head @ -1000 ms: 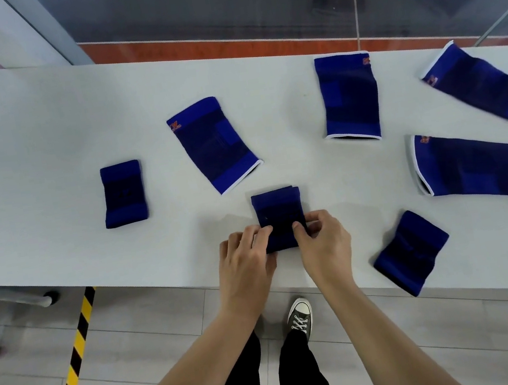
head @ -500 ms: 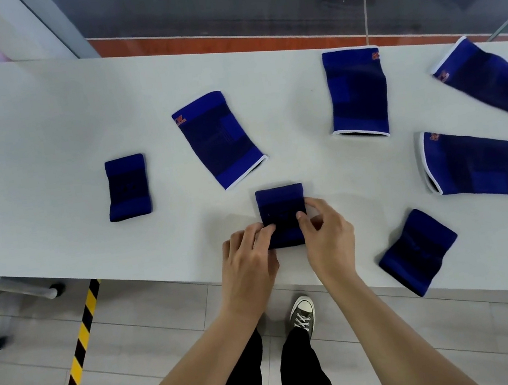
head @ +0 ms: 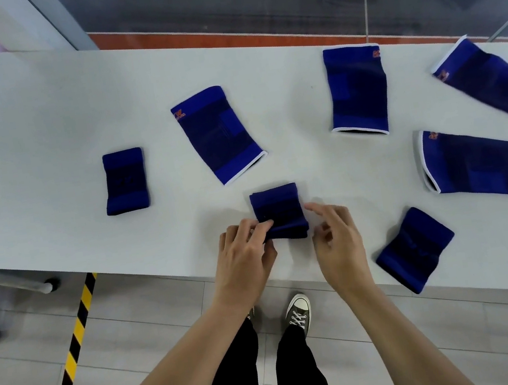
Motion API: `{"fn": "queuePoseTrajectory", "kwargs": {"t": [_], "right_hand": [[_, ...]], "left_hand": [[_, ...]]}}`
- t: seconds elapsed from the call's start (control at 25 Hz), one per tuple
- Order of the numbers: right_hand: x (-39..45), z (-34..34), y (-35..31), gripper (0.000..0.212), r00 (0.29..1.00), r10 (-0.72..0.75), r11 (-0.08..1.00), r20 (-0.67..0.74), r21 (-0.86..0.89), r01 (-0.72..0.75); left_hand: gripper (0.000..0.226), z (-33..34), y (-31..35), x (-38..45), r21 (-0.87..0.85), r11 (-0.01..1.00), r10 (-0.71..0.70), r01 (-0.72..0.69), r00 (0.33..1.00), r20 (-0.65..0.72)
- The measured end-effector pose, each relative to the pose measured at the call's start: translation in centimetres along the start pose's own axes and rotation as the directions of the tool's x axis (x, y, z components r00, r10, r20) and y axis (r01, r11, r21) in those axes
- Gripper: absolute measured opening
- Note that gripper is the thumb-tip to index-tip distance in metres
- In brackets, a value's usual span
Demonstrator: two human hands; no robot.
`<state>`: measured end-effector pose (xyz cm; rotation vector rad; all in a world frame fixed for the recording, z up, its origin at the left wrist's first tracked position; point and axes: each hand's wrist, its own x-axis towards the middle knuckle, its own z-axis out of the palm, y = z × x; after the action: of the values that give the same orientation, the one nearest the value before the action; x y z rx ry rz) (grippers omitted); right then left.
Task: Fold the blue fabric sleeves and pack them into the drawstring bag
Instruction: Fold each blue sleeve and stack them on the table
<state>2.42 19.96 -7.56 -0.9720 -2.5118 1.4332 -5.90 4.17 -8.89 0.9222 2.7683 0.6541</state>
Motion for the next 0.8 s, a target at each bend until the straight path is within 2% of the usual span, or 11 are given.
{"fn": "queuePoseTrajectory", "kwargs": {"t": [0.08, 0.24, 0.36, 0.48, 0.6, 0.8], "right_hand": [[-0.1, 0.3, 1.3, 0.048, 0.984, -0.178, 0.966, 0.018, -0.187, 0.178], [1.0, 0.6, 1.3, 0.032, 0.971, -0.238, 0.943, 0.003, -0.237, 0.232], [1.1, 0.6, 1.1, 0.020, 0.977, -0.202, 0.944, 0.064, -0.254, 0.212], [1.5, 0.6, 0.6, 0.012, 0.986, -0.152, 0.951, 0.062, -0.264, 0.163], [2.2, 1.0, -0.1, 0.018, 0.998, -0.038, 0.967, 0.043, -0.251, 0.047], [2.7, 1.7, -0.9, 0.029, 0.997, 0.073, 0.955, 0.019, -0.291, -0.065]], "left_hand": [[0.036, -0.4, -0.1, 0.1, -0.006, 1.000, 0.015, -0.015, 1.000, 0.022], [0.033, -0.8, -0.3, -0.2, -0.056, 0.998, 0.010, -0.007, 0.998, 0.059], [0.030, -1.0, -0.6, -0.2, -0.115, 0.993, -0.024, 0.027, 0.999, 0.032], [0.027, -1.3, -0.1, 0.1, -0.162, 0.986, -0.041, 0.044, 0.999, 0.024], [0.031, -1.6, 0.2, 1.1, -0.201, 0.974, -0.097, 0.108, 0.993, 0.067], [0.025, -1.6, 1.1, 2.6, -0.233, 0.949, -0.211, 0.211, 0.977, 0.026]]}}
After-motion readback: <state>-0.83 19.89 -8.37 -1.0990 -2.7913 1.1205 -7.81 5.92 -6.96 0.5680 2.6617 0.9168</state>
